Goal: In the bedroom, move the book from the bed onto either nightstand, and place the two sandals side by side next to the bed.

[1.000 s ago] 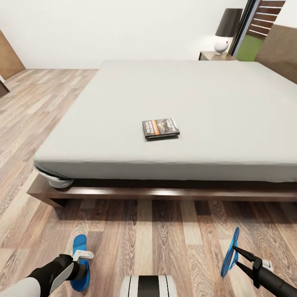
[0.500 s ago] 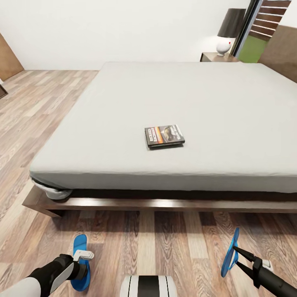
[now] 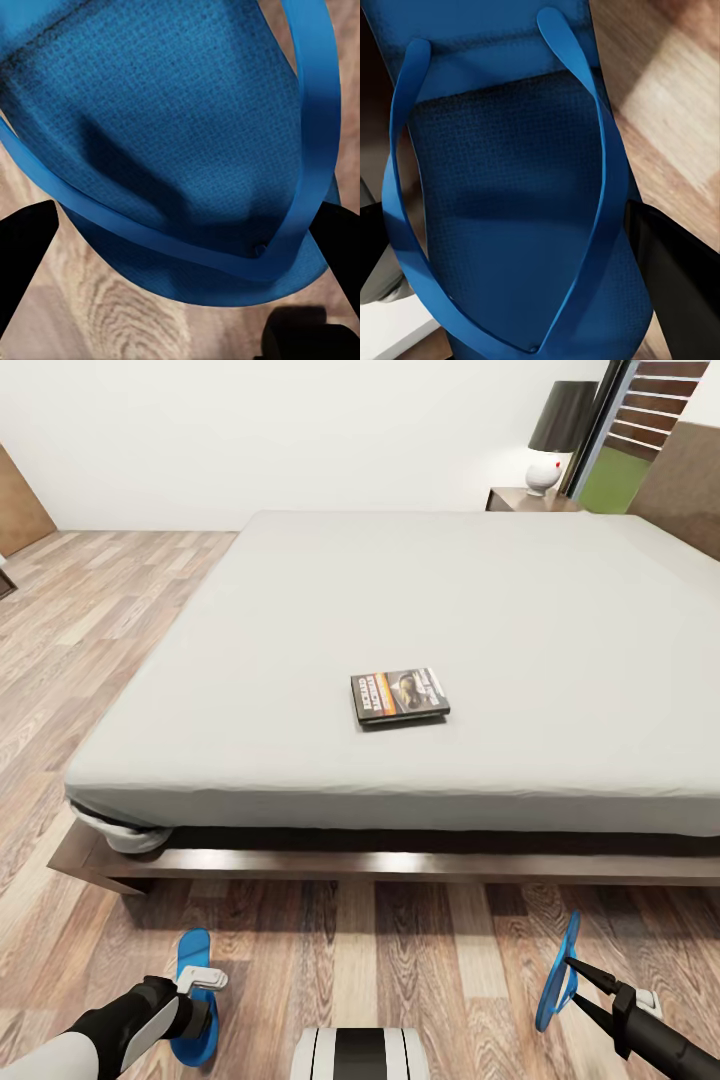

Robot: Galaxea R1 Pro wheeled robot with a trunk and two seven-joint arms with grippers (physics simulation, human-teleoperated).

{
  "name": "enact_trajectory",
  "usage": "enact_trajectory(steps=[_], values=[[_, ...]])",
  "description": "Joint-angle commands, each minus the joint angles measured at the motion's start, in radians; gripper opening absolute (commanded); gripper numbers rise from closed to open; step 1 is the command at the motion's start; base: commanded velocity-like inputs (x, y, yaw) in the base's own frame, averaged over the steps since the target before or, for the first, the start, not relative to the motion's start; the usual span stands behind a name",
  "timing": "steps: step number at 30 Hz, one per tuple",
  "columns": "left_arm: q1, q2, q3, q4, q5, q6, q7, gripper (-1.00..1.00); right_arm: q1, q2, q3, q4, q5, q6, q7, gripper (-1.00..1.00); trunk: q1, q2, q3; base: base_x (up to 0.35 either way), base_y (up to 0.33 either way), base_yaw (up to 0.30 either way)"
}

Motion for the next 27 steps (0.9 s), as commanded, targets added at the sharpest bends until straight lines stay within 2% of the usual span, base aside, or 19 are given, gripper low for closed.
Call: enact_trajectory(steps=[1, 27], values=[[0.0, 0.001, -0.006, -0.002, 0.007, 0.004, 0.005, -1.0, 0.0, 0.0, -0.006, 0.0, 0.003, 0.008, 0.002, -1.0, 0.0, 0.0, -0.001, 0.0, 0.0, 0.0], [0.0, 0.0, -0.005, -0.004, 0.007, 0.003, 0.005, -1.0, 0.0, 0.0, -0.006, 0.0, 0.003, 0.008, 0.002, -1.0, 0.012, -0.006, -0.101, 0.0, 0.0, 0.0]])
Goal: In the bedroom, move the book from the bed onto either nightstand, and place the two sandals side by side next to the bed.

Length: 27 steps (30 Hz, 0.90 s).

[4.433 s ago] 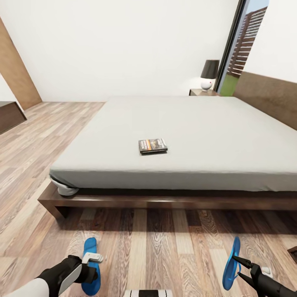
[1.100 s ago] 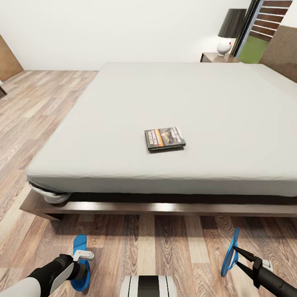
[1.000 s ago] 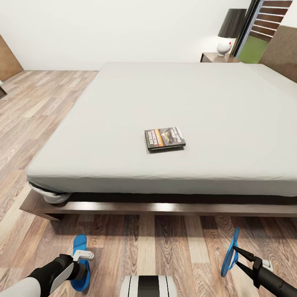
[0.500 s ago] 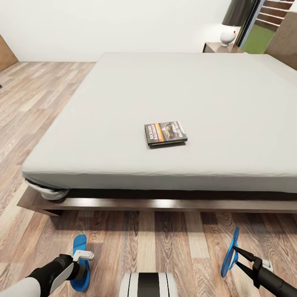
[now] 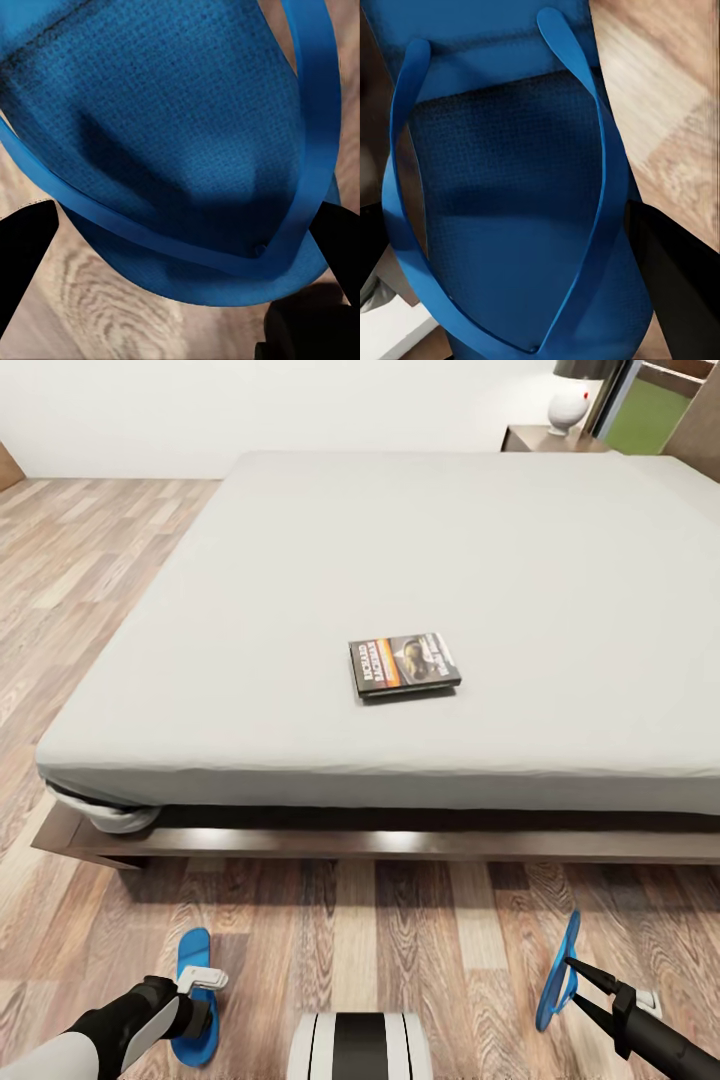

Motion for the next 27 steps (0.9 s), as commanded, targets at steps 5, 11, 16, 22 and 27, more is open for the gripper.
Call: enact_trajectory(steps=[5, 11, 16, 22, 27], values=[[-0.001, 0.002, -0.006, -0.002, 0.006, 0.003, 0.005, -1.0, 0.0, 0.001, -0.007, 0.0, 0.002, 0.009, 0.002, -1.0, 0.002, -0.001, -0.02, 0.0, 0.0, 0.0], [-0.001, 0.002, -0.007, -0.003, 0.006, -0.001, 0.005, -1.0, 0.0, 0.001, -0.006, 0.0, 0.002, 0.009, 0.002, -1.0, 0.004, -0.002, -0.036, 0.0, 0.0, 0.0], [-0.001, 0.002, -0.007, -0.002, 0.006, -0.116, 0.023, -1.0, 0.0, 0.0, -0.006, 0.0, 0.002, 0.009, 0.002, -1.0, 0.004, -0.002, -0.036, 0.0, 0.0, 0.0], [-0.001, 0.003, -0.007, -0.001, 0.006, -0.141, 0.041, -1.0, 0.0, 0.0, -0.006, 0.0, 0.002, 0.009, 0.002, -1.0, 0.004, -0.002, -0.036, 0.0, 0.0, 0.0], [-0.001, 0.003, -0.007, -0.001, 0.006, -0.142, 0.043, -1.0, 0.0, 0.0, -0.006, 0.0, 0.002, 0.009, 0.002, -1.0, 0.004, -0.002, -0.036, 0.0, 0.0, 0.0]])
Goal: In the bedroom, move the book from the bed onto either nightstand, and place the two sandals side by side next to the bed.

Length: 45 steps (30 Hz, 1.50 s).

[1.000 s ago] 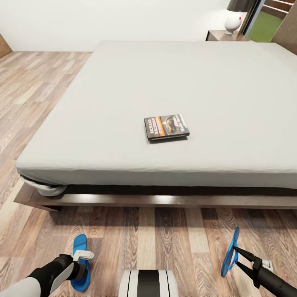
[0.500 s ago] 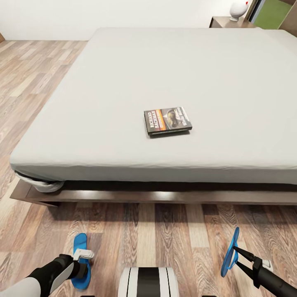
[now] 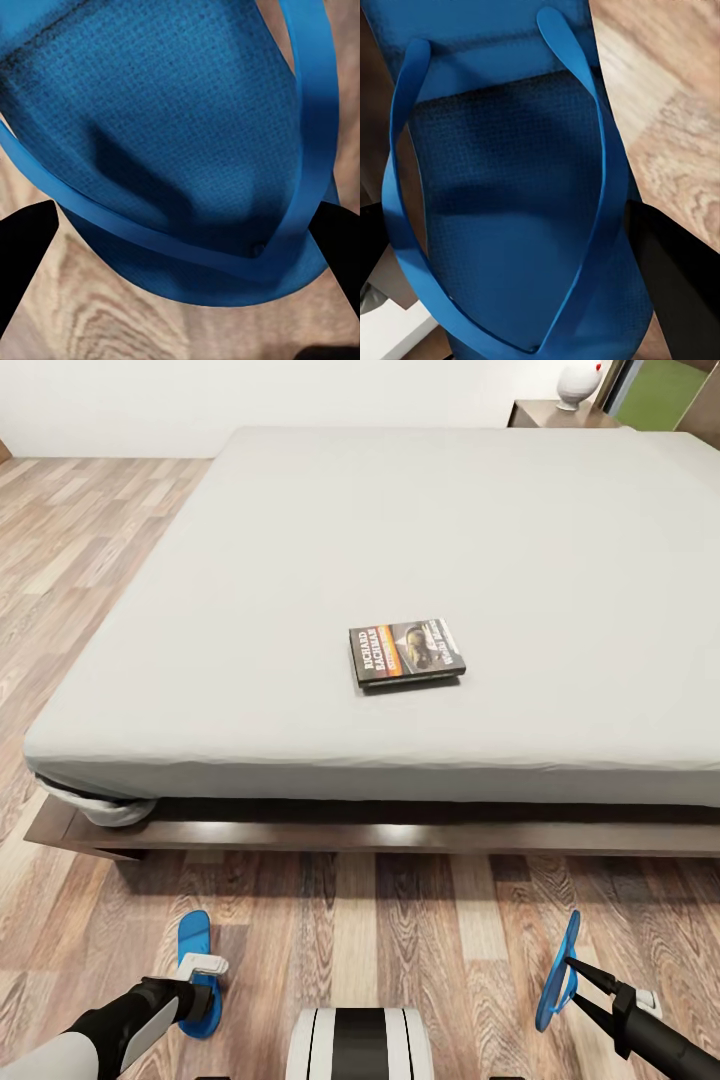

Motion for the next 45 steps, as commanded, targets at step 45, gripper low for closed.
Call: enact_trajectory(steps=[45], values=[[0.0, 0.0, -0.008, -0.003, 0.011, 0.007, 0.009, -1.0, 0.0, 0.0, -0.005, 0.0, 0.003, 0.008, 0.002, -1.0, 0.003, -0.002, -0.032, 0.0, 0.0, 0.0]])
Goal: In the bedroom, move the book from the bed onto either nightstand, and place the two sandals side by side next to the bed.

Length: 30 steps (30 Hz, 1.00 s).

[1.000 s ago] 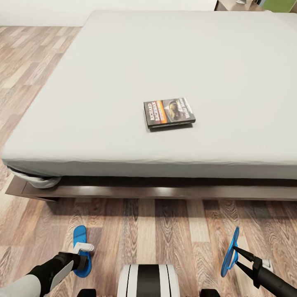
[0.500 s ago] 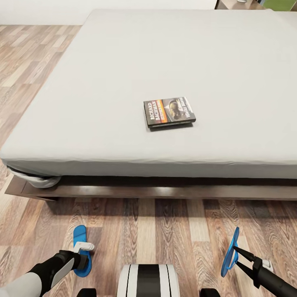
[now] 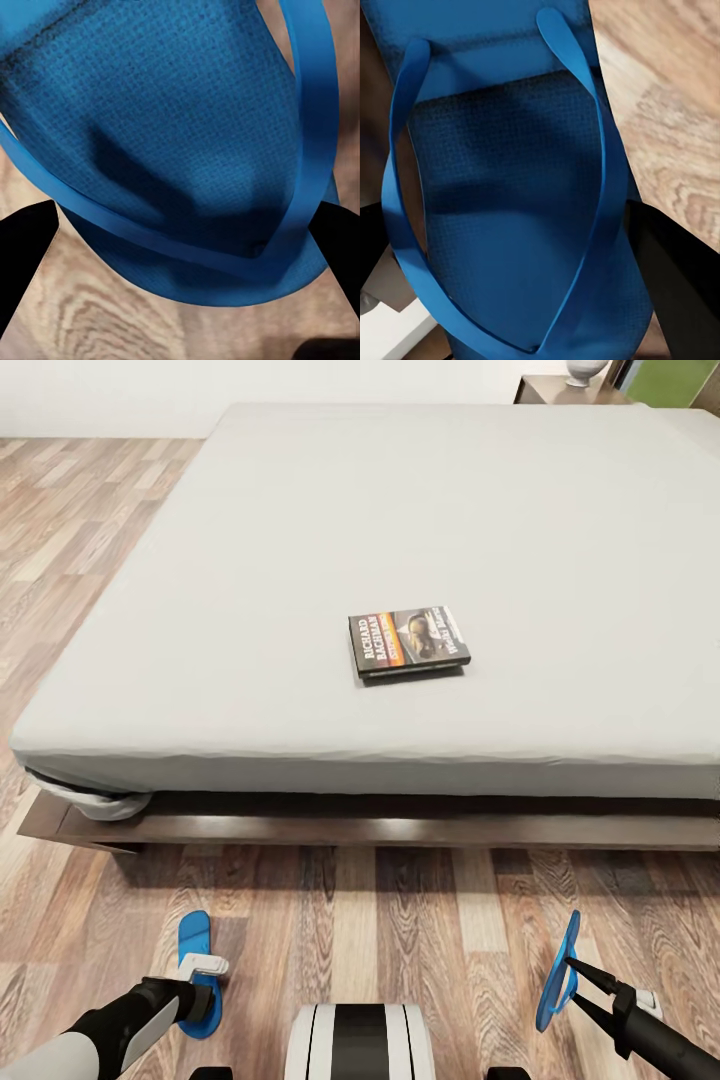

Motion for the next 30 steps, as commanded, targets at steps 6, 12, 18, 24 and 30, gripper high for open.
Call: enact_trajectory(steps=[6, 12, 18, 24, 30], values=[[0.0, 0.001, -0.008, -0.003, 0.01, 0.004, 0.008, -1.0, 0.0, 0.001, -0.006, 0.0, 0.002, 0.009, 0.002, -1.0, 0.0, 0.0, -0.001, 0.0, 0.0, 0.0], [0.0, 0.001, -0.008, -0.003, 0.01, 0.004, 0.008, -1.0, 0.0, 0.001, -0.006, 0.0, 0.002, 0.009, 0.002, -1.0, 0.0, 0.0, -0.001, 0.0, 0.0, 0.0], [0.0, 0.001, -0.008, -0.003, 0.01, 0.005, 0.008, -1.0, 0.0, 0.001, -0.006, 0.0, 0.002, 0.009, 0.002, -1.0, -0.001, 0.0, 0.003, 0.0, 0.0, 0.0], [0.0, 0.001, -0.008, -0.003, 0.01, 0.006, 0.008, -1.0, 0.0, 0.001, -0.006, 0.0, 0.002, 0.009, 0.002, -1.0, -0.003, 0.001, 0.026, 0.0, 0.0, 0.0], [0.0, 0.001, -0.008, -0.003, 0.01, 0.006, 0.008, -1.0, 0.0, 0.001, -0.006, 0.0, 0.002, 0.009, 0.002, -1.0, -0.004, 0.002, 0.03, 0.0, 0.0, 0.0]])
